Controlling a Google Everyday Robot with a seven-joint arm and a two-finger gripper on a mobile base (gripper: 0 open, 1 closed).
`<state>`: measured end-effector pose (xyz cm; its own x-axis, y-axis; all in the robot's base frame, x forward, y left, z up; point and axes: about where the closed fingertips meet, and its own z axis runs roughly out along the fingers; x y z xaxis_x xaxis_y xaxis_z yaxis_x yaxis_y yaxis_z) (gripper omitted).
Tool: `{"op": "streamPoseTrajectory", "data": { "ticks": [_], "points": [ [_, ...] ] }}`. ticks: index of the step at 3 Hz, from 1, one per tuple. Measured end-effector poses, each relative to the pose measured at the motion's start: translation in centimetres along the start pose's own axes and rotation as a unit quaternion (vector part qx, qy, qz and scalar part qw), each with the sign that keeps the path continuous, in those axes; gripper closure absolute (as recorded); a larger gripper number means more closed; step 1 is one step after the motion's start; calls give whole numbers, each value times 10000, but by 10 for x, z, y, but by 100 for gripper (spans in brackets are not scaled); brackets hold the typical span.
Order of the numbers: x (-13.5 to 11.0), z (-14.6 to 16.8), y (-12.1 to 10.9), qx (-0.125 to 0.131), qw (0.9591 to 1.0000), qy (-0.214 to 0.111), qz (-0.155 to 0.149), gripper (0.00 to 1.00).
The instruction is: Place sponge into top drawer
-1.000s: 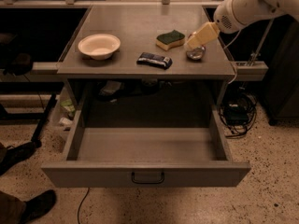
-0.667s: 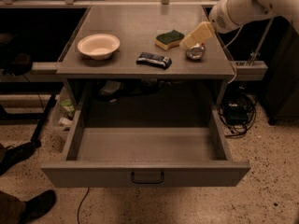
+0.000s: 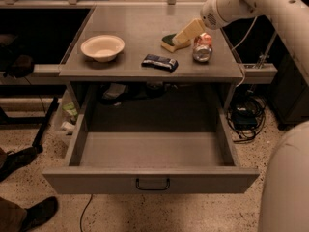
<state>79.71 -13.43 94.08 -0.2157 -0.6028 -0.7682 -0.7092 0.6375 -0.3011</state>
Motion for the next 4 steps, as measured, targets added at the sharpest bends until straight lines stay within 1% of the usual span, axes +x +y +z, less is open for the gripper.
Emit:
{"op": "streamPoseTrajectory", "data": {
  "ticks": [1, 2, 3, 4],
  "points": [
    [-5, 21, -5, 13, 10000, 59, 5, 0],
    [2, 43, -10, 82, 9993, 345, 78, 0],
    [12, 60, -18, 166, 9978, 609, 208, 0],
    [12, 60, -18, 166, 9978, 609, 208, 0]
  ]
}}
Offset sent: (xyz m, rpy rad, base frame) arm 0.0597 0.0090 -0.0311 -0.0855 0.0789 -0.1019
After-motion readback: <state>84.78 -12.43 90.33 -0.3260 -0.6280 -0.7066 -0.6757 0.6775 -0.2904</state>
